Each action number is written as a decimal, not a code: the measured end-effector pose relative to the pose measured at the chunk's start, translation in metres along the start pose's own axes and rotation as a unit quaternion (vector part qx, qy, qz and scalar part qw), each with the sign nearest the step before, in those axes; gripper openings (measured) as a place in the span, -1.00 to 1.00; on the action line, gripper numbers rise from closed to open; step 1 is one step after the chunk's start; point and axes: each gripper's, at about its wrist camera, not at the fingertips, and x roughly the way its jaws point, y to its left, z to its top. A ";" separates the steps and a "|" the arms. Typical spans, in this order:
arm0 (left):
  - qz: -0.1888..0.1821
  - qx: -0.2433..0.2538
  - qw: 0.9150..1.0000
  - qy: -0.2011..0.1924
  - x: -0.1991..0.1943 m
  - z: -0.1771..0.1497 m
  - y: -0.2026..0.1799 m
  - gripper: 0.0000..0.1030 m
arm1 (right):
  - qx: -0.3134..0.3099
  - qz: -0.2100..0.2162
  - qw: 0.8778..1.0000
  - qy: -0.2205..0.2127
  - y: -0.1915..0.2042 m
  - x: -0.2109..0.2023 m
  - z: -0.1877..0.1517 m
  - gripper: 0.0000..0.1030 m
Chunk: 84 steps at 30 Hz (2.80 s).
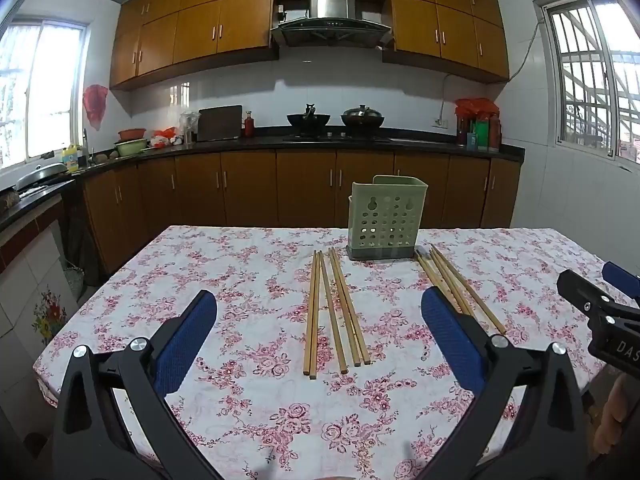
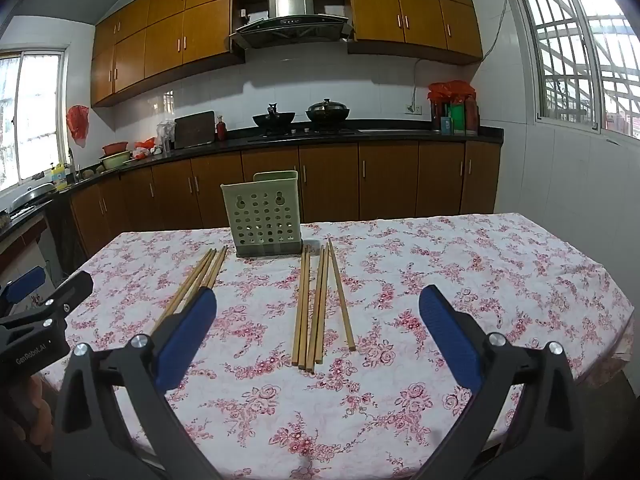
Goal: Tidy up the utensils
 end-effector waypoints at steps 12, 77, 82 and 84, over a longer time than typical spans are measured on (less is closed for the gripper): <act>-0.001 0.001 1.000 0.001 0.000 0.000 0.000 0.97 | 0.000 0.001 1.000 0.000 0.002 0.000 -0.001 0.93; 0.000 0.002 1.000 0.004 -0.002 -0.003 0.002 0.97 | 0.003 0.002 1.000 0.000 0.000 0.002 -0.001 0.93; 0.004 0.002 1.000 0.006 -0.001 -0.006 0.003 0.97 | 0.004 0.002 1.000 0.001 0.000 0.002 0.000 0.93; 0.007 0.001 1.000 0.008 -0.001 -0.008 0.003 0.97 | 0.004 0.001 1.000 0.003 0.003 0.004 0.002 0.93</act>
